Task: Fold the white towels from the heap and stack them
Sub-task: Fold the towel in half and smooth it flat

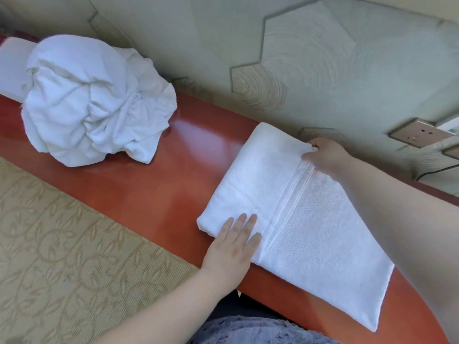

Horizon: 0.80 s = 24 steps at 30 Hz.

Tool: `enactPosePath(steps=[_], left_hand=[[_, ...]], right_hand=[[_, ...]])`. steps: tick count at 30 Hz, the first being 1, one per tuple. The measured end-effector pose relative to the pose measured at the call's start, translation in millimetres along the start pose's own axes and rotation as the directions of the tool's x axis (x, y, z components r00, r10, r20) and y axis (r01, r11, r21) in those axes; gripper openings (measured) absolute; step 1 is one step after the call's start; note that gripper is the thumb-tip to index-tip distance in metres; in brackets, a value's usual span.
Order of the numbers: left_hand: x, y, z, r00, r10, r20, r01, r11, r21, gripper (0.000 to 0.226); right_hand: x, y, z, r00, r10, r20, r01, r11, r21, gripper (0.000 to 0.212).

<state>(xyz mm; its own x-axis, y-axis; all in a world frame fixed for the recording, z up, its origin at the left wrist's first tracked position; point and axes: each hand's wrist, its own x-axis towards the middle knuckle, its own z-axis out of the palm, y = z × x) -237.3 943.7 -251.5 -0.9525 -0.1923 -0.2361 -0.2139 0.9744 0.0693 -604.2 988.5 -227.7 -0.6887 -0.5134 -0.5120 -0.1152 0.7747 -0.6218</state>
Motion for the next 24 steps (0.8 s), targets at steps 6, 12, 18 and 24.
enactPosePath(steps=[6, 12, 18, 24], left_hand=[[0.1, -49.4, -9.7, 0.980, -0.193, -0.041, 0.194, 0.981, 0.004, 0.102], [-7.3, -79.7, 6.1, 0.960, -0.266, -0.088, 0.255, 0.960, -0.115, 0.105], [-25.2, -78.6, 21.2, 0.964, -0.151, -0.219, 0.136, 0.987, -0.084, 0.078], [-14.4, -86.1, 8.0, 0.876, -0.482, 0.020, 0.421, 0.743, -0.520, 0.079]], right_hand=[[2.9, 0.3, 1.7, 1.000, 0.008, -0.020, -0.006, 0.998, 0.066, 0.031], [8.1, -0.1, 7.1, 0.997, -0.007, -0.082, 0.010, 0.999, 0.032, 0.032], [10.4, -19.6, 19.8, 0.997, -0.060, -0.045, 0.053, 0.989, -0.135, 0.036], [36.0, -81.2, 30.0, 0.983, -0.124, 0.137, 0.171, 0.893, -0.416, 0.045]])
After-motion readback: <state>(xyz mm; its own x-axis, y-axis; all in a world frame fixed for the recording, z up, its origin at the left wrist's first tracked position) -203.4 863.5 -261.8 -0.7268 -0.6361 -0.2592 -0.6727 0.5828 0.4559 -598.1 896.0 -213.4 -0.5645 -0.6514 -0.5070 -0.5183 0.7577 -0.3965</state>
